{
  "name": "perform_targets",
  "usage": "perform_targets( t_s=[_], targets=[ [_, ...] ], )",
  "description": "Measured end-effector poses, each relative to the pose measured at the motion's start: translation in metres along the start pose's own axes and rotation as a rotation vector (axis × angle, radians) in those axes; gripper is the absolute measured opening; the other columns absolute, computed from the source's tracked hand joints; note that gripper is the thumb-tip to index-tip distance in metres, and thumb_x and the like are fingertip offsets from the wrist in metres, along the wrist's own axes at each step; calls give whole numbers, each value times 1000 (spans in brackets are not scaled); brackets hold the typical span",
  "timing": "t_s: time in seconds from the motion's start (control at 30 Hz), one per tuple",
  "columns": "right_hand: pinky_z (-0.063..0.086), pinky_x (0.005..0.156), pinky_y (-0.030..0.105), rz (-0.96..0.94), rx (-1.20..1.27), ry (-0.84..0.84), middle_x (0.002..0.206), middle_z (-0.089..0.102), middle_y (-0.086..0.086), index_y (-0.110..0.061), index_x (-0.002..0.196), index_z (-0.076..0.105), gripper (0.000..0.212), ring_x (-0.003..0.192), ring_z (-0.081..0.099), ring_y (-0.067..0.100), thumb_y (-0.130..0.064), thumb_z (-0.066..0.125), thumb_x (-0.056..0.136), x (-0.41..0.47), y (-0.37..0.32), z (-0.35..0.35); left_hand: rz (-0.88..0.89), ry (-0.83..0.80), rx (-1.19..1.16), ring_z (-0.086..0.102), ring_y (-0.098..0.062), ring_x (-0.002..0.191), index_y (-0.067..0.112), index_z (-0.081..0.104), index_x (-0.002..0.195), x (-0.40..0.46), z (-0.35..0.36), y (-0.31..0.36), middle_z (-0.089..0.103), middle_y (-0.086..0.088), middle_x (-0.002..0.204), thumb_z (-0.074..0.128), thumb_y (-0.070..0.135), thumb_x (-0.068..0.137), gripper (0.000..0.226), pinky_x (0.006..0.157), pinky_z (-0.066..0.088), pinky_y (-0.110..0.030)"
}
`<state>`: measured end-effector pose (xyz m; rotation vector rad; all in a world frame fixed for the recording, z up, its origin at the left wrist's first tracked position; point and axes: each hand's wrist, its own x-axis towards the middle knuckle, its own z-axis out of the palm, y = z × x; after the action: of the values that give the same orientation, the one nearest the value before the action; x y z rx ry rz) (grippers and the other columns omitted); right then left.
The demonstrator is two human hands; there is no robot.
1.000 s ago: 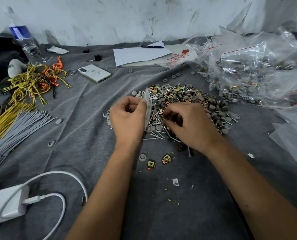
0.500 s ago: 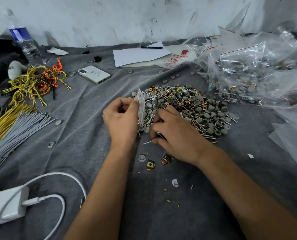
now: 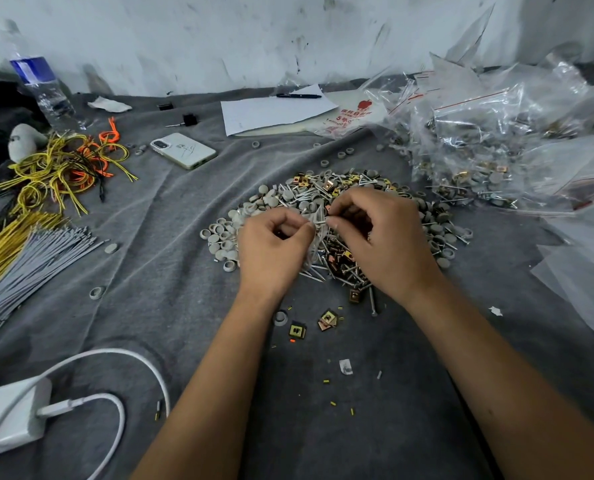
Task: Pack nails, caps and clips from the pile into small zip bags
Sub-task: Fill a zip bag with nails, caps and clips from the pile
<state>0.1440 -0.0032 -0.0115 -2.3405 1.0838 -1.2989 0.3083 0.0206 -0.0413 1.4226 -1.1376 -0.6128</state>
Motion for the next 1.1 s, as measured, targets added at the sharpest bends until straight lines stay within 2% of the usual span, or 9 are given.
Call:
perform_targets(
  t_s=[0.13, 0.23, 0.4, 0.5, 0.67, 0.77, 0.87, 0.97, 1.1],
  targets=[
    [42, 71, 4, 11, 24, -36, 81, 66, -12, -14, 89, 72, 8, 77, 62, -5, -16, 80, 88, 0, 2, 1, 20, 11, 35, 62, -26, 51, 18, 73, 71, -2, 1, 4, 66, -4, 57, 76, 6, 87, 20, 58, 57, -50],
    [43, 69, 5, 36, 25, -50, 79, 68, -11, -15, 89, 74, 7, 76, 63, -5, -18, 81, 87, 0, 3, 1, 52, 18, 75, 66, -38, 59, 20, 72, 71, -3, 0, 5, 67, -7, 60, 76, 6, 87, 22, 58, 58, -50],
    [44, 69, 5, 80, 57, -17, 81, 72, -9, -14, 92, 77, 5, 77, 66, 0, -16, 79, 88, 1, 5, -1, 55, 49, 65, 65, -41, 60, 20, 71, 70, -2, 0, 7, 62, -2, 57, 76, 7, 87, 22, 57, 57, -52],
    [43, 69, 5, 86, 79, -5, 80, 70, -12, -15, 91, 76, 5, 79, 66, -1, -16, 80, 87, 1, 4, -1, 54, 57, 54, 63, -39, 57, 19, 71, 70, -2, -1, 8, 62, -3, 56, 75, 6, 87, 22, 57, 57, -55],
    [48, 63, 11, 87, 110, 16, 75, 66, -13, -16, 84, 69, 15, 70, 65, 4, -17, 84, 84, 0, 3, 2, 109, -2, 68, 66, -34, 53, 13, 74, 77, -7, -1, 14, 65, -7, 55, 75, 6, 89, 14, 53, 58, -49],
    [45, 62, 8, 82, 82, 17, 74, 65, -16, -15, 82, 72, 13, 68, 63, 0, -16, 85, 82, 0, 4, 3, 120, -22, 42, 64, -33, 52, 10, 74, 78, -9, 0, 17, 64, -7, 57, 74, 3, 89, 13, 53, 55, -46],
    [44, 72, 6, 30, 25, -2, 83, 70, -7, -13, 90, 78, 7, 76, 63, 1, -14, 82, 84, 1, 5, 4, 121, -20, 15, 62, -32, 51, 10, 74, 77, -8, 0, 15, 63, -7, 56, 74, 3, 88, 13, 53, 55, -51],
    [43, 81, 10, -7, -26, -84, 95, 70, 2, -10, 103, 80, 13, 87, 63, 11, -12, 75, 91, 1, 6, 4, 121, -16, -22, 62, -39, 52, 9, 73, 77, -7, -1, 13, 64, -15, 59, 74, 8, 87, 10, 53, 55, -55],
    [42, 80, 11, 39, 5, -105, 100, 64, 1, -15, 112, 79, 19, 93, 59, 11, -13, 70, 95, 2, 7, 1, 80, 42, -79, 60, -23, 51, 11, 73, 76, -5, -1, 11, 67, -10, 61, 72, 11, 82, 7, 54, 54, -45]
  ],
)
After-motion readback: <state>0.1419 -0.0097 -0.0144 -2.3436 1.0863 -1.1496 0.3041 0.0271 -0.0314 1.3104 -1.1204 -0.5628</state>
